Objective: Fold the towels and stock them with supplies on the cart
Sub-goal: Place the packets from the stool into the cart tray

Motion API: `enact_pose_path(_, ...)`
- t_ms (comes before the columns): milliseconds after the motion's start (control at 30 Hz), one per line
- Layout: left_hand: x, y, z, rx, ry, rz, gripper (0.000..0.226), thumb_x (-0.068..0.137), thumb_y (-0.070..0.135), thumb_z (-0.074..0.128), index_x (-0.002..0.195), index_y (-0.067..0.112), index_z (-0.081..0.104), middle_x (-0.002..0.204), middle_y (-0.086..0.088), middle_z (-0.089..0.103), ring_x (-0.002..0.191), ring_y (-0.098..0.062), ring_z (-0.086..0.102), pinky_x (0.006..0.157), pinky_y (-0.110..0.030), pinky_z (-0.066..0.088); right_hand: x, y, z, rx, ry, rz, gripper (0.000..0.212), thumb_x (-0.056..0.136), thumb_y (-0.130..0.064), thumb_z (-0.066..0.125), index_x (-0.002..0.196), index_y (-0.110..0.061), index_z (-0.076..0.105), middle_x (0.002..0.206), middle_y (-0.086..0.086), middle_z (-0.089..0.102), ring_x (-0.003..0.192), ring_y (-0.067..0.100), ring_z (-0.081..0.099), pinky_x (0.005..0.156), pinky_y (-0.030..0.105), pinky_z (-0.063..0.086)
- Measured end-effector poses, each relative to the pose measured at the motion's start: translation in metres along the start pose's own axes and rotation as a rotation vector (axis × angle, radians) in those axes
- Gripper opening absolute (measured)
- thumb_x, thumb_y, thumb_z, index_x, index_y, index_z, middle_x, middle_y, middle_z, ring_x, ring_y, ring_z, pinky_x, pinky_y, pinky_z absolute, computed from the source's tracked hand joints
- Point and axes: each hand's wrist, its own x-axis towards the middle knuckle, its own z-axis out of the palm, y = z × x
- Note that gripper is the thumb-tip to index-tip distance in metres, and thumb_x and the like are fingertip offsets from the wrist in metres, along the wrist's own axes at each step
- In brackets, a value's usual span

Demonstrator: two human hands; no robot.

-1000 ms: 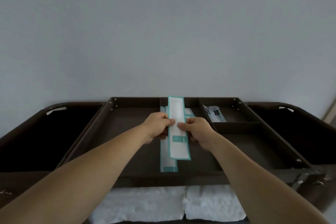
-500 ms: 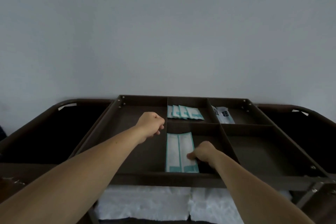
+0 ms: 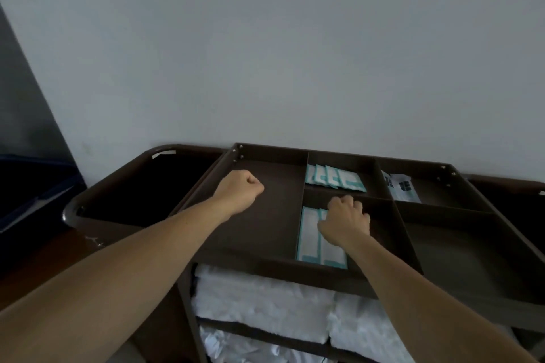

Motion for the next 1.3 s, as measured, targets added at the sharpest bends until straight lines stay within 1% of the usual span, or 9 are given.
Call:
enact_pose_path(233,-0.018,-0.07,-0.083,0.011,0.139,-0.067,0.007,0.092,0.034,0.063,0.097,0.03,0.063,0.1,0.007,0.063,0.093,-0.014,0.06,0.075,-0.031,0.048,-0.028,-0.121,-0.011,0.205,0.139,-0.276,0.051,0.091,-0.041,0.058,0.138,-0.023,0.049,0.145,0.001,0.035,0.139,0.028,0.023,0.11,0.048,0.029)
enact_pose_path(367,-0.042,-0.13,-0.154,-0.005,0.228,-0.131,0.019,0.093,0.034,0.061,0.111,0.027,0.064,0.112,0.003,0.062,0.108,-0.02,0.056,0.091,-0.041,0.052,-0.048,-0.208,0.004,0.185,0.109,-0.43,0.045,0.093,-0.041,0.055,0.135,-0.024,0.052,0.151,0.001,0.029,0.142,0.028,0.015,0.112,0.05,0.026)
enact_pose_path(467,-0.064,-0.186,-0.218,0.007,0.301,-0.182,0.009,0.091,0.029,0.06,0.093,0.021,0.064,0.102,-0.001,0.064,0.107,-0.031,0.059,0.095,-0.048,0.052,-0.069,-0.287,0.024,0.206,0.057,-0.519,0.041,0.096,-0.04,0.053,0.135,-0.028,0.053,0.153,0.001,0.027,0.144,0.028,0.013,0.115,0.051,0.023)
enact_pose_path(567,-0.085,-0.25,-0.285,0.01,0.359,-0.273,0.015,0.088,0.028,0.06,0.089,0.014,0.066,0.1,-0.012,0.067,0.094,-0.03,0.062,0.083,-0.042,0.055,-0.096,-0.371,0.047,0.161,0.028,-0.562,0.043,0.098,-0.044,0.051,0.137,-0.027,0.052,0.154,0.002,0.027,0.144,0.028,0.017,0.115,0.05,0.025)
enact_pose_path(733,-0.118,-0.35,-0.374,0.089,0.417,-0.39,0.042,0.09,0.038,0.061,0.129,0.02,0.061,0.12,-0.005,0.063,0.103,-0.026,0.061,0.08,-0.036,0.052,-0.133,-0.486,0.081,0.131,-0.1,-0.635,0.043,0.098,-0.046,0.048,0.135,-0.024,0.055,0.149,0.005,0.036,0.139,0.03,0.027,0.11,0.049,0.03)
enact_pose_path(833,-0.127,-0.396,-0.402,0.142,0.412,-0.461,0.049,0.089,0.041,0.059,0.135,0.023,0.056,0.13,-0.003,0.057,0.116,-0.025,0.055,0.076,-0.032,0.041,-0.142,-0.533,0.1,0.119,-0.139,-0.674,0.046,0.098,-0.046,0.051,0.138,-0.024,0.051,0.149,0.006,0.038,0.139,0.03,0.03,0.11,0.05,0.031)
enact_pose_path(967,-0.116,-0.441,-0.421,0.053,0.409,-0.506,0.05,0.088,0.04,0.06,0.135,0.022,0.056,0.118,-0.003,0.061,0.095,-0.023,0.065,0.077,-0.038,0.056,-0.134,-0.585,0.125,0.131,-0.149,-0.725,0.048,0.098,-0.049,0.05,0.139,-0.024,0.05,0.147,0.004,0.04,0.135,0.028,0.034,0.107,0.048,0.034)
enact_pose_path(1133,-0.073,-0.489,-0.429,0.003,0.335,-0.543,0.053,0.086,0.04,0.059,0.136,0.022,0.054,0.125,-0.001,0.056,0.093,-0.018,0.065,0.082,-0.04,0.057,-0.094,-0.643,0.163,0.099,-0.24,-0.741,0.051,0.097,-0.05,0.048,0.141,-0.023,0.049,0.146,0.006,0.041,0.134,0.03,0.034,0.107,0.05,0.033)
enact_pose_path(1300,-0.01,-0.529,-0.453,0.026,0.286,-0.589,0.046,0.088,0.039,0.062,0.13,0.024,0.057,0.103,0.009,0.057,0.082,-0.005,0.058,0.073,-0.028,0.051,-0.039,-0.709,0.208,0.148,-0.332,-0.708,0.051,0.098,-0.048,0.048,0.14,-0.02,0.05,0.14,0.007,0.047,0.13,0.031,0.041,0.106,0.05,0.039)
